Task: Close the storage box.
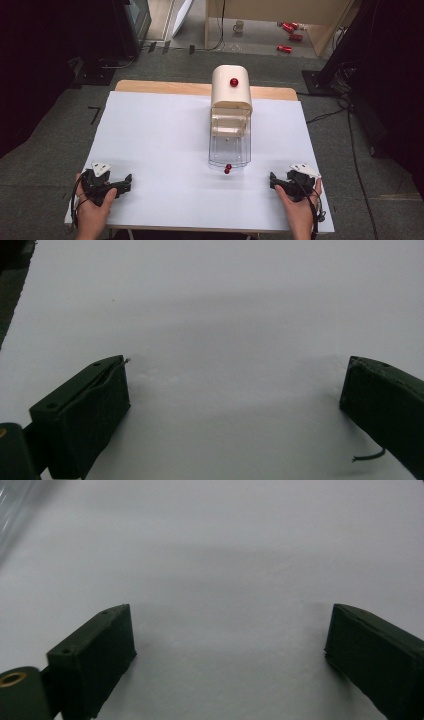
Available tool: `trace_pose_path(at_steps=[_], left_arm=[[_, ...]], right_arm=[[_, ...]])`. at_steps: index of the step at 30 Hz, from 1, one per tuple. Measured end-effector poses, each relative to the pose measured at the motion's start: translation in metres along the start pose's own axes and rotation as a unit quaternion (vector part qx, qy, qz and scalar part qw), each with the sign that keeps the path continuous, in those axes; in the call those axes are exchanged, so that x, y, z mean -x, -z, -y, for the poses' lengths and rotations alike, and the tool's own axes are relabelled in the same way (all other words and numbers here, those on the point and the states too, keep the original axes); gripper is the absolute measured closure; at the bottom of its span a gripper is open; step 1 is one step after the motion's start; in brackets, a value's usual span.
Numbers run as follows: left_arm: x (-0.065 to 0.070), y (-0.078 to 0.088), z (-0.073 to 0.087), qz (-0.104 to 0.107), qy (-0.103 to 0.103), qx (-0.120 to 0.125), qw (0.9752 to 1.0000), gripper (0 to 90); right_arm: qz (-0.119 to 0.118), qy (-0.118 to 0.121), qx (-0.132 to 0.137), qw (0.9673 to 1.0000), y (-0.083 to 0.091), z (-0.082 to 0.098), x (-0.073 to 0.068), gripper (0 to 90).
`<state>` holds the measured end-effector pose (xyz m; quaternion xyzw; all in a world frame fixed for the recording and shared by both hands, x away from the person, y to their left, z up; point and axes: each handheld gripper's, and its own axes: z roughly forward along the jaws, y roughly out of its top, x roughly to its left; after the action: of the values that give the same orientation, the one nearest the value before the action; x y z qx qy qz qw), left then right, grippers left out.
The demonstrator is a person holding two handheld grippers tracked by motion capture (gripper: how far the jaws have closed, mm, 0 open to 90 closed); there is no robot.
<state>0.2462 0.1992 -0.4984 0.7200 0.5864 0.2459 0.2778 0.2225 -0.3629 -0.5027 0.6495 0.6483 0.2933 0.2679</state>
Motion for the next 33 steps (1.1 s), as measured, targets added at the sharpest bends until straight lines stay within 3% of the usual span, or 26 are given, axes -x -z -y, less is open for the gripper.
trace_pose_path(at_steps=[4,5,14,19,26,33], left_arm=[[0.000,0.000,0.000,0.000,0.000,0.000,1.0000,0.0],[0.000,0.000,0.000,0.000,0.000,0.000,1.0000,0.0],[0.000,0.000,0.000,0.000,0.000,0.000,1.0000,0.0],[0.000,0.000,0.000,0.000,0.000,0.000,1.0000,0.0],[0.000,0.000,0.000,0.000,0.000,0.000,1.0000,0.0],[0.000,0.000,0.000,0.000,0.000,0.000,1.0000,0.0]], right_arm=[[0.002,-0.015,0.000,0.9999,0.004,0.001,-0.002,9.8],[-0.013,-0.019,0.000,0.9997,0.007,0.001,-0.006,10.0],[-0.040,-0.005,0.016,0.9991,0.022,-0.003,-0.031,13.8],[-0.072,0.007,0.026,0.9970,0.033,-0.008,-0.052,16.2],[-0.091,0.018,0.037,0.9950,0.043,-0.013,-0.070,19.6],[-0.119,0.027,0.044,0.9916,0.050,-0.017,-0.089,31.5]])
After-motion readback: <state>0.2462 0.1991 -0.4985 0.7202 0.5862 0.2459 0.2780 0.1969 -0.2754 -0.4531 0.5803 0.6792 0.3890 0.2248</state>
